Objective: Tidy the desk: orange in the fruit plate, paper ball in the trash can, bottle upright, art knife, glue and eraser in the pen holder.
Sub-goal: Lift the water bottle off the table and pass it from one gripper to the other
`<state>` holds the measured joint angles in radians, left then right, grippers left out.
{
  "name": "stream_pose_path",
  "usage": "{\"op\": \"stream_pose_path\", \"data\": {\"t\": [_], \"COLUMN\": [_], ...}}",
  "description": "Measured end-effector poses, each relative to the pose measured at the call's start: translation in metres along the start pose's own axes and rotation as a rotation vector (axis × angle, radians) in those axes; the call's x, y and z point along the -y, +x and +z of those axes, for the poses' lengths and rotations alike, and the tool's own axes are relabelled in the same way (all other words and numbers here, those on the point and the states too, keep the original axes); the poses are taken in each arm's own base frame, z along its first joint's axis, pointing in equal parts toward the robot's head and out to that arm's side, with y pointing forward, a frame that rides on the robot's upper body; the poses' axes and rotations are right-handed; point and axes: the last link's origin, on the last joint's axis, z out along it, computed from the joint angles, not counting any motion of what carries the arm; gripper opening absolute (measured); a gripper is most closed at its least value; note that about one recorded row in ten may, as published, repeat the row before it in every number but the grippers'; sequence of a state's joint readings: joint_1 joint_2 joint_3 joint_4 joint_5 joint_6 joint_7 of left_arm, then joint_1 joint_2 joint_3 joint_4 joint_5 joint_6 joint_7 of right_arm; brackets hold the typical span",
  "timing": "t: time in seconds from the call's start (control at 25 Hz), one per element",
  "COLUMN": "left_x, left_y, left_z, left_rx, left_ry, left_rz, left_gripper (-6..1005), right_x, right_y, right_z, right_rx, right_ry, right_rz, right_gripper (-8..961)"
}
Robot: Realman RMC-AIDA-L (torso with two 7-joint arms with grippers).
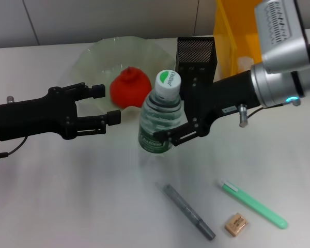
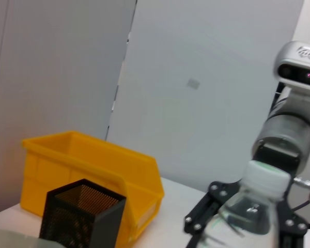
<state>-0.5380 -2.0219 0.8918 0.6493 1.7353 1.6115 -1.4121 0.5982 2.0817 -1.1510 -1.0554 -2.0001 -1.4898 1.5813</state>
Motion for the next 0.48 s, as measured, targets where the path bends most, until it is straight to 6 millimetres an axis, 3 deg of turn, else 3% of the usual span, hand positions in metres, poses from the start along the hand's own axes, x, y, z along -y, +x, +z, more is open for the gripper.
{"op": "stream_pose_path", "data": {"t": [0.2, 0.48], "left_x": [-0.001, -0.002], "left_y": [0.002, 0.01], "left_z": [0.0, 0.017], "left_rx": [-0.007, -0.031], "left_ry": [-0.011, -0.031], "left_rz": [0.002, 0.022], "left_gripper": [854, 855], "right_x": [0.007, 0.015], "right_y": [-0.005, -0.009], "right_z": [0.014, 0.031], "right_rx": [-0.001, -0.007], "right_ry": [-0.016, -0.027], "right_rz": [-0.022, -0.045], "right_gripper": [791, 791]}}
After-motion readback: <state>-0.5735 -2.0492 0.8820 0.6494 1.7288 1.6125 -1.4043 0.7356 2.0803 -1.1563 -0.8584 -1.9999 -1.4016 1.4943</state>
